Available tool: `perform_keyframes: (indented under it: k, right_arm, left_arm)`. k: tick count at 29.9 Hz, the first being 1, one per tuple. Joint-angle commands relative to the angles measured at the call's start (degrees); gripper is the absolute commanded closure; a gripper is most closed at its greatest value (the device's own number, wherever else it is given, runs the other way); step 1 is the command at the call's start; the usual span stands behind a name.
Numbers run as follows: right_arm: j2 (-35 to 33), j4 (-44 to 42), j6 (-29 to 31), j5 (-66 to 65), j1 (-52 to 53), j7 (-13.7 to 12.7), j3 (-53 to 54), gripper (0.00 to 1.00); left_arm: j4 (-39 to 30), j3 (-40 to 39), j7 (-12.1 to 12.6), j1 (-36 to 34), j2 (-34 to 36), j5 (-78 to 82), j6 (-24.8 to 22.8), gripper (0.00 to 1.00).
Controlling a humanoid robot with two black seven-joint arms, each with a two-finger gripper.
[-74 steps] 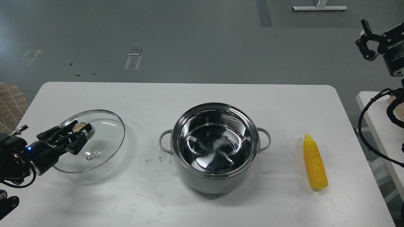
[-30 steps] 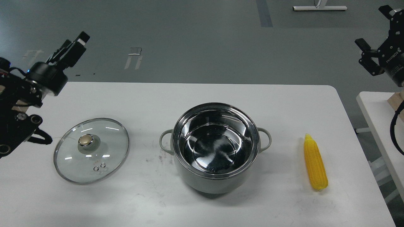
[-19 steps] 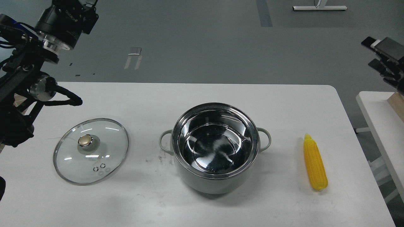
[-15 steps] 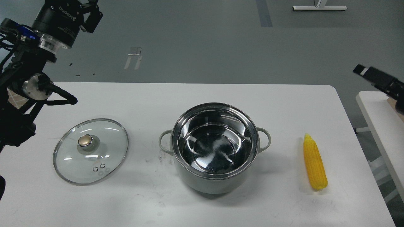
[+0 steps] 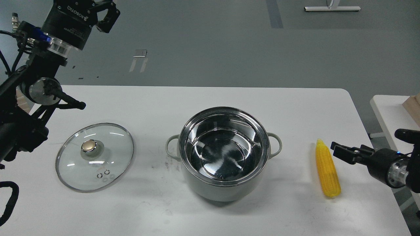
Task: Open pot and put corn in
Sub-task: 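Reach the right gripper down and grasp the yellow corn cob, then lift the corn cob and lower it into the open pot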
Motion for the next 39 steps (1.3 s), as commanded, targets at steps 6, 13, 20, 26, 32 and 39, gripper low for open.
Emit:
perform_keyframes:
  k: [6, 13, 20, 26, 32, 39]
  right_arm:
    - [7.7, -3.9, 0.0, -7.0, 1.9, -0.6, -4.2, 0.18]
    - [7.7, -4.9, 0.0, -9.4, 1.7, -0.6, -5.7, 0.61]
    - [7.8, -4.6, 0.0, -9.1, 1.1, -0.2, -5.4, 0.85]
    - [7.5, -1.4, 0.0, -8.8, 2.3, -0.1, -0.9, 1.00]
    - [9.0, 2.1, 0.0, -2.3, 11.0, 0.0, 4.9, 1.00]
    - [13.2, 5.8, 0.0, 8.3, 21.7, -0.4, 0.4, 1.00]
  left_arm:
    - [0.0, -0.3, -0.1, 0.1, 0.2, 0.0, 0.0, 0.02]
    - [0.0, 0.0, -0.1, 0.9, -0.2, 0.1, 0.0, 0.02]
    - [0.0, 0.5, 0.1, 1.3, -0.4, 0.1, 0.0, 0.02]
    - [0.0, 0.2, 0.1, 1.3, 0.1, 0.1, 0.0, 0.02]
    - [0.0, -0.2, 0.1, 1.4, 0.5, 0.1, 0.0, 0.02]
    - [-0.2, -0.1, 0.3, 1.3, 0.3, 0.1, 0.0, 0.02]
